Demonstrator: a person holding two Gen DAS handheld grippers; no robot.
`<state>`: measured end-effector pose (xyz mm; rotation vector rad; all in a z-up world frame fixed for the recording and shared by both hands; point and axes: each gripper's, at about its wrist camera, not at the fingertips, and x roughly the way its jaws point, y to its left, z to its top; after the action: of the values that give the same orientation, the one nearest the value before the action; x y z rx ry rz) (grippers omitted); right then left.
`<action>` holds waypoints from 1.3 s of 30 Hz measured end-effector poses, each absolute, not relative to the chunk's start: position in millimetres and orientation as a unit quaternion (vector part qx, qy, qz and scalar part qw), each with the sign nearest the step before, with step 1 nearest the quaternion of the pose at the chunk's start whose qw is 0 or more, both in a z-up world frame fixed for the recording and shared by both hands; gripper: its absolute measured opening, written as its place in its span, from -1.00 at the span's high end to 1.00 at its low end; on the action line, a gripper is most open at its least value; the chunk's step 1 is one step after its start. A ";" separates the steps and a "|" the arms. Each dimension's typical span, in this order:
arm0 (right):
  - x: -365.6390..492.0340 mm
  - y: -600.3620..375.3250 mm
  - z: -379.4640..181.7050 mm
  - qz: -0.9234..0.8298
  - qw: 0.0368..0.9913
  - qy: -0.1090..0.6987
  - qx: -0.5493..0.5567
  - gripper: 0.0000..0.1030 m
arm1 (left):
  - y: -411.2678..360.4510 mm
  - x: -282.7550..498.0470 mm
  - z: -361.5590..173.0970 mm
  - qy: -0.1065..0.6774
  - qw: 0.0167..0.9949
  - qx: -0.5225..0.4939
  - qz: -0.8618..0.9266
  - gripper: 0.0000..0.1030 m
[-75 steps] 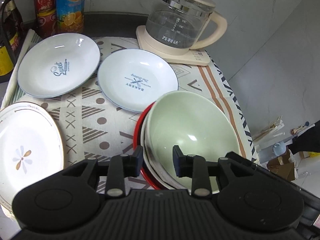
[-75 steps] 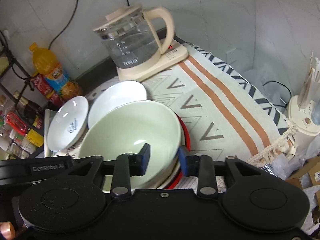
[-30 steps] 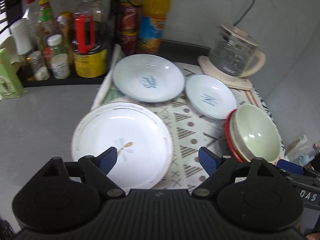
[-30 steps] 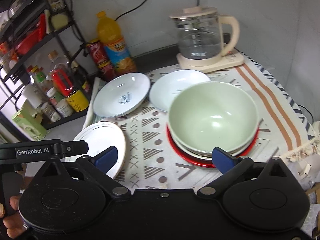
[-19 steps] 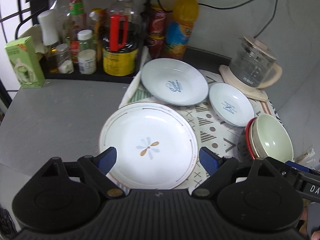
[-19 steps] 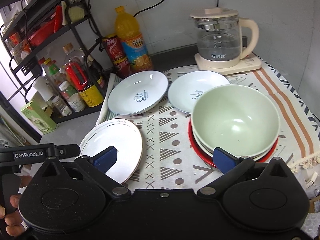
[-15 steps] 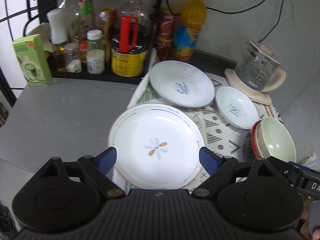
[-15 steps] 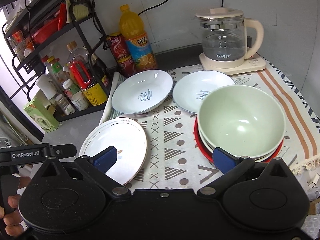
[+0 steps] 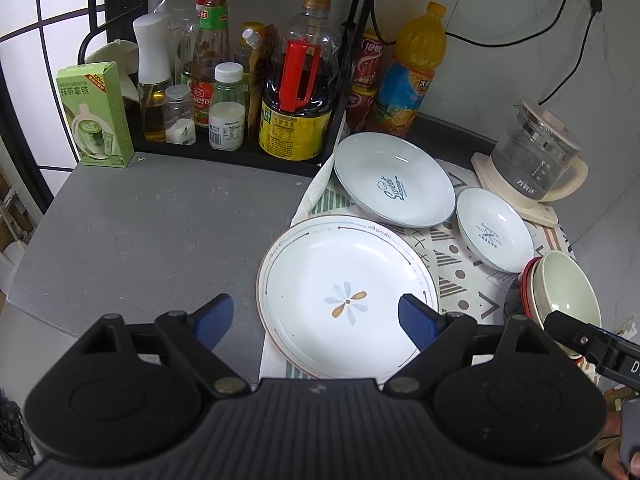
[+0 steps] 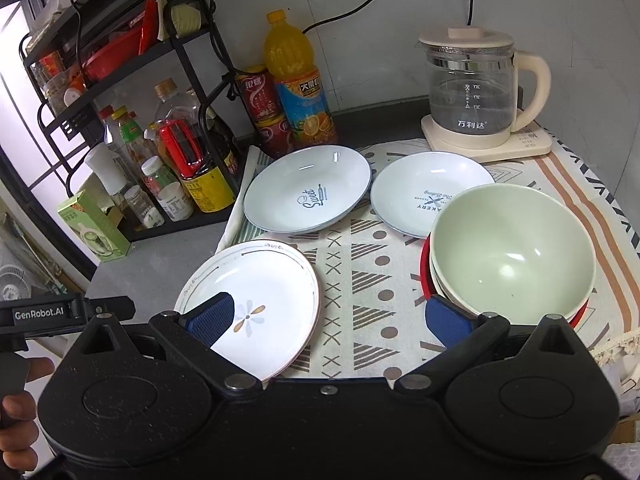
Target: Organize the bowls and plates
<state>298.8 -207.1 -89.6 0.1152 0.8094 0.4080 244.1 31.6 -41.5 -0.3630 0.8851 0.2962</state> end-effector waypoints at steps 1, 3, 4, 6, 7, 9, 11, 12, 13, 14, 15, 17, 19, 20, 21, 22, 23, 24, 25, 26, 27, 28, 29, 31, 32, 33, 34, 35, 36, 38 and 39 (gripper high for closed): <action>299.2 -206.6 -89.4 0.196 0.898 0.390 0.055 -1.00 | 33.1 244.3 -41.4 0.425 0.877 -0.175 0.142 -0.71; 300.4 -206.1 -89.3 0.197 0.898 0.390 0.056 -1.00 | 36.2 244.4 -41.7 0.428 0.875 -0.177 0.141 -0.71; 300.8 -205.2 -89.4 0.199 0.897 0.390 0.055 -1.00 | 38.8 244.5 -41.9 0.430 0.874 -0.181 0.137 -0.71; 302.0 -204.4 -89.2 0.203 0.897 0.389 0.052 -0.99 | 43.7 245.3 -41.5 0.430 0.872 -0.189 0.136 -0.71; 303.1 -203.5 -89.1 0.206 0.896 0.389 0.051 -0.99 | 46.2 246.1 -41.2 0.428 0.873 -0.190 0.136 -0.71; 305.3 -203.0 -89.5 0.209 0.896 0.390 0.049 -0.99 | 50.2 248.4 -40.8 0.424 0.875 -0.193 0.136 -0.71; 308.1 -202.4 -90.5 0.210 0.895 0.390 0.050 -0.99 | 52.2 252.5 -42.4 0.421 0.875 -0.197 0.135 -0.71; 309.3 -201.7 -90.7 0.211 0.896 0.388 0.050 -0.99 | 52.5 256.3 -43.4 0.423 0.875 -0.196 0.133 -0.71; 310.7 -200.4 -90.7 0.212 0.897 0.386 0.049 -0.99 | 52.8 260.3 -43.9 0.423 0.875 -0.196 0.133 -0.71; 312.3 -199.0 -90.7 0.211 0.898 0.383 0.047 -0.99 | 53.3 263.9 -44.2 0.419 0.876 -0.197 0.132 -0.71; 314.1 -197.4 -90.5 0.210 0.900 0.380 0.047 -0.99 | 54.2 267.6 -44.8 0.415 0.879 -0.197 0.131 -0.71; 317.6 -193.9 -89.8 0.211 0.904 0.369 0.046 -0.99 | 57.9 276.1 -46.6 0.417 0.877 -0.197 0.134 -0.71; 323.7 -188.4 -91.9 0.210 0.905 0.366 0.049 -0.98 | 63.1 283.3 -48.7 0.412 0.880 -0.197 0.129 -0.71; 327.6 -184.7 -94.0 0.209 0.904 0.370 0.053 -0.97 | 65.8 287.4 -50.1 0.415 0.879 -0.196 0.128 -0.70; 331.4 -180.6 -96.5 0.209 0.902 0.373 0.058 -0.95 | 68.4 291.9 -51.8 0.416 0.879 -0.196 0.124 -0.70; 334.9 -176.2 -98.8 0.209 0.901 0.375 0.060 -0.91 | 70.7 296.1 -53.3 0.417 0.879 -0.197 0.121 -0.70; 338.3 -171.4 -101.0 0.209 0.900 0.376 0.061 -0.90 | 72.9 300.8 -54.8 0.420 0.878 -0.198 0.119 -0.69; 341.2 -166.8 -103.1 0.209 0.900 0.377 0.061 -0.89 | 75.4 305.6 -56.2 0.421 0.877 -0.199 0.117 -0.69; 344.5 -162.8 -105.1 0.207 0.900 0.378 0.063 -0.88 | 77.5 310.0 -57.9 0.420 0.877 -0.201 0.114 -0.69; 348.6 -159.8 -107.2 0.203 0.899 0.383 0.067 -0.84 | 79.1 314.9 -59.7 0.420 0.878 -0.201 0.111 -0.68; 353.2 -157.5 -109.6 0.200 0.897 0.388 0.073 -0.81 | 80.3 320.5 -61.3 0.421 0.878 -0.200 0.106 -0.65; 357.1 -155.9 -112.2 0.196 0.895 0.392 0.080 -0.75 | 81.8 326.2 -63.2 0.424 0.878 -0.198 0.103 -0.65; 361.5 -154.5 -115.0 0.192 0.894 0.395 0.085 -0.71 | 83.6 331.6 -64.9 0.425 0.877 -0.198 0.100 -0.65; 370.7 -151.6 -121.0 0.184 0.892 0.403 0.092 -0.63 | 85.5 343.5 -68.6 0.423 0.880 -0.194 0.093 -0.64; 375.1 -150.2 -124.0 0.181 0.891 0.406 0.094 -0.57 | 86.3 350.3 -71.4 0.425 0.880 -0.192 0.091 -0.64; 379.7 -148.7 -127.1 0.177 0.890 0.410 0.096 -0.56 | 86.9 356.8 -74.0 0.426 0.880 -0.190 0.089 -0.60; 384.0 -147.3 -130.2 0.173 0.889 0.412 0.098 -0.55 | 87.7 363.3 -76.5 0.427 0.880 -0.190 0.086 -0.56; 388.7 -145.5 -132.9 0.171 0.889 0.414 0.101 -0.55 | 89.0 370.5 -79.7 0.429 0.878 -0.193 0.084 -0.48; 393.6 -143.2 -135.9 0.170 0.888 0.415 0.103 -0.55 | 90.4 376.5 -83.0 0.430 0.877 -0.199 0.079 -0.45; 405.6 -139.5 -142.5 0.162 0.884 0.425 0.112 -0.46 | 92.7 388.0 -90.2 0.429 0.876 -0.209 0.072 -0.39; 411.4 -138.2 -145.6 0.160 0.881 0.429 0.119 -0.41 | 93.3 393.9 -93.5 0.431 0.874 -0.212 0.070 -0.32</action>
<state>411.4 -138.2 -145.6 0.2473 0.8933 0.3329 393.9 93.3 -93.5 -0.4423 0.9005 0.1464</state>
